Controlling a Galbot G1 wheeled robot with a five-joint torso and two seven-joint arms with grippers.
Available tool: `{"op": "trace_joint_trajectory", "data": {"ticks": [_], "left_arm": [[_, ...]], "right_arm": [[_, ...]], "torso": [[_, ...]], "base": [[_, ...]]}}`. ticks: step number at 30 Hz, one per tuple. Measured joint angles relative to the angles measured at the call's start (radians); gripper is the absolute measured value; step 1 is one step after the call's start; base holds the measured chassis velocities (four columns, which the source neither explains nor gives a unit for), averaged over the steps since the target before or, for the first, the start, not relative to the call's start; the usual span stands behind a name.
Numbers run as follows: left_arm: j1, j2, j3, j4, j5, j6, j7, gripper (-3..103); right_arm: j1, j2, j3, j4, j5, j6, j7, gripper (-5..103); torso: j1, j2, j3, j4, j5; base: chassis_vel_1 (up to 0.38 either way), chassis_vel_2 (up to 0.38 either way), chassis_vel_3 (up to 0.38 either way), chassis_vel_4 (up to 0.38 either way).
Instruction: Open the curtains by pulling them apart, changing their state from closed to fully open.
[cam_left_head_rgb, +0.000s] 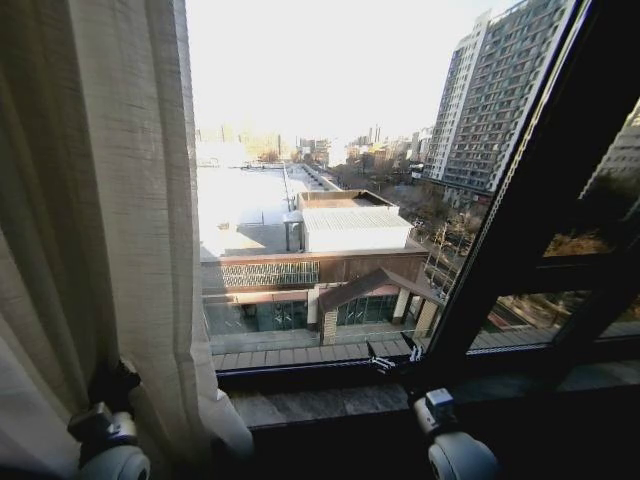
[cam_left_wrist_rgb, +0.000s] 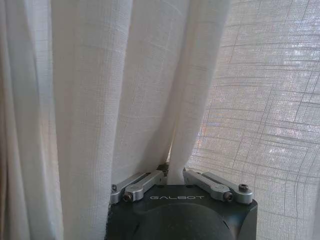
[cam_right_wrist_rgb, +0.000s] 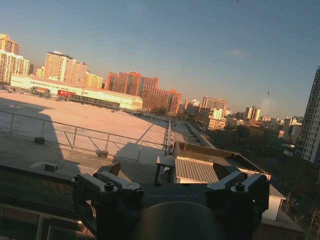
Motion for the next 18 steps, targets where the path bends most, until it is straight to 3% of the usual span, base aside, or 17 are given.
{"op": "trace_joint_trajectory", "data": {"ticks": [1,4,6,7,8,9,10,15,16,17,18], "left_arm": [[0.005,-0.002,-0.004,-0.001,0.003,0.003,-0.015,-3],[0.045,-0.013,-0.016,-0.033,0.016,0.013,0.004,7],[0.075,-0.018,-0.015,-0.071,0.03,0.014,0.07,12],[0.119,-0.027,-0.011,-0.118,0.051,0.024,0.169,23],[0.128,-0.03,-0.011,-0.129,0.054,0.027,0.193,23],[0.162,-0.038,-0.012,-0.162,0.063,0.037,0.266,28],[0.162,-0.038,-0.012,-0.162,0.063,0.037,0.266,28],[0.226,-0.044,-0.013,-0.24,0.069,0.071,0.437,49],[0.226,-0.044,-0.013,-0.24,0.069,0.071,0.437,49],[0.234,-0.044,-0.022,-0.253,0.064,0.067,0.493,55],[0.234,-0.044,-0.022,-0.253,0.064,0.067,0.493,55]], "right_arm": [[0.002,0.0,-0.002,-0.001,0.0,0.0,0.0,100],[0.008,-0.001,-0.006,-0.005,0.0,0.001,0.0,100],[0.009,-0.002,-0.007,-0.007,0.0,0.001,0.0,100],[0.009,-0.004,-0.008,-0.01,0.0,0.003,0.0,100],[0.009,-0.005,-0.008,-0.01,0.0,0.004,0.0,100],[0.008,-0.008,-0.008,-0.011,0.001,0.006,0.0,100],[0.008,-0.008,-0.008,-0.011,0.001,0.006,0.0,100],[-0.001,-0.018,0.013,-0.019,0.007,0.019,0.0,100],[-0.001,-0.018,0.013,-0.019,0.007,0.019,0.0,100],[0.0,-0.018,0.015,-0.026,0.008,0.023,0.0,100],[0.0,-0.018,0.015,-0.026,0.008,0.023,0.0,100]], "torso": [[0.0,0.0,0.0,0.0002,-0.0001],[0.0,0.0,0.0,0.0005,-0.0008],[0.0,0.0,0.0,0.0002,-0.0004],[0.0,0.0,0.0,0.0,-0.0002],[0.0,0.0,0.0,0.0,-0.0001],[0.0,0.0,0.0,0.0001,0.0],[0.0,0.0,0.0,0.0001,0.0],[0.0,0.0,0.0,-0.0001,-0.0002],[0.0,0.0,0.0,-0.0001,-0.0002],[0.0,0.0,0.0,0.0,-0.0001],[0.0,0.0,0.0,0.0,-0.0001]], "base": [[0.0,0.0,0.0,0.0],[0.0,0.0,0.0,0.0],[0.0,0.0,0.0,0.0],[0.0,0.0,0.0,0.0],[0.0,0.0,0.0,0.0],[0.0,0.0,0.0,0.0],[0.0,0.0,0.0,0.0],[0.0,0.0,0.0,0.0],[0.0,0.0,0.0,0.0],[0.0,0.0,0.0,0.0],[0.0,0.0,0.0,0.0]]}}
